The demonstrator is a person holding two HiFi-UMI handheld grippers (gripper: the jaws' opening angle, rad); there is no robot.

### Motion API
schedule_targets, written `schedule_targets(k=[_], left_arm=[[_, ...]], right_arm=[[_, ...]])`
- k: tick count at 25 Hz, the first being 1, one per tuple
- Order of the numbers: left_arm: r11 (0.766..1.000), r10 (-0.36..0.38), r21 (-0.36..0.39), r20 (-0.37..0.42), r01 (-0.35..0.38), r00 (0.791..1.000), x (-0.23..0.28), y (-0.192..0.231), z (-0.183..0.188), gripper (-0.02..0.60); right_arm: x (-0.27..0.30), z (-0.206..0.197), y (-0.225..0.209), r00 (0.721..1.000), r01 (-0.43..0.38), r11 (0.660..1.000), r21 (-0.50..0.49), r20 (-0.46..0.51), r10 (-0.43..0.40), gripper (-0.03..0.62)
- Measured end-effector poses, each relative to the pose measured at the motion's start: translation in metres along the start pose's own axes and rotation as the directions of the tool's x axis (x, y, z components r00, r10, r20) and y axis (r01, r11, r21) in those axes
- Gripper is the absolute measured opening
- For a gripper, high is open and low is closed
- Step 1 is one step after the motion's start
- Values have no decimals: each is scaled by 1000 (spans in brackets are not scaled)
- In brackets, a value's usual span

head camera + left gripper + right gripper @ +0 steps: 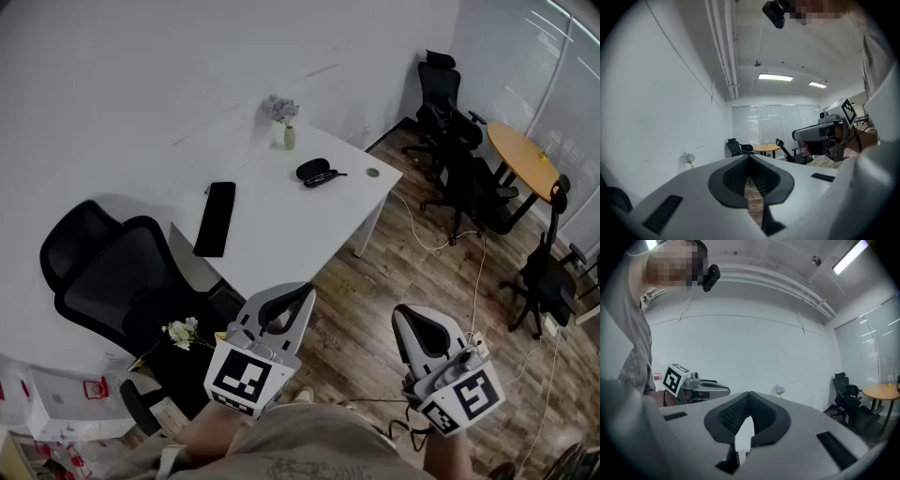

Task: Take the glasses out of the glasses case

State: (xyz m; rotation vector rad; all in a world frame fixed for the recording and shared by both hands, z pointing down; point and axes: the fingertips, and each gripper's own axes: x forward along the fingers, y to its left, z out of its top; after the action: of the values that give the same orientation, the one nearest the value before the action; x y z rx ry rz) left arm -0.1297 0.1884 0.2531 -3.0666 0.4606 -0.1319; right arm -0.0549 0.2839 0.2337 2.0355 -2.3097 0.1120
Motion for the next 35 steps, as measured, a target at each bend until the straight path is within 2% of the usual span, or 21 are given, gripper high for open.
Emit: schedule_targets(k=[3,19,21,24,25,27,28,30,35], left_arm=[[1000,-4,18,-10,4,1000,-3,4,-2,15],[1000,-3,-1,0,3,1000,-13,24,-5,15],[1000,-2,4,0,2,1000,-15,31,-6,15],[1000,13,-12,1,-13,1000,-13,42,-7,15],[1000,14,-10,1,-14,1000,-13,44,-8,15],[1000,11,0,-5,-11,1000,-10,48,-11,15],[1000,12,3,-8,-12,1000,-8,50,-12,15],[1000,20,6,-14,-20,1000,-3,55,-14,15],[999,50,-11,-16,-50,999,16,64,-20,15]], right_arm=[[4,-1,5,1000,-10,1000,-10,-11,10,31],[21,3,6,1000,17,1000,18,3,-17,30],[24,7,4,999,38,999,24,33,-38,31],[25,13,-8,990,111,993,45,78,-115,34],[25,14,-13,987,133,990,49,80,-137,51],[26,13,-21,986,152,987,44,69,-155,143],[27,11,-25,986,153,987,39,62,-155,158],[31,7,-31,988,144,989,30,46,-145,172],[51,-7,-49,995,99,995,17,14,-99,161]])
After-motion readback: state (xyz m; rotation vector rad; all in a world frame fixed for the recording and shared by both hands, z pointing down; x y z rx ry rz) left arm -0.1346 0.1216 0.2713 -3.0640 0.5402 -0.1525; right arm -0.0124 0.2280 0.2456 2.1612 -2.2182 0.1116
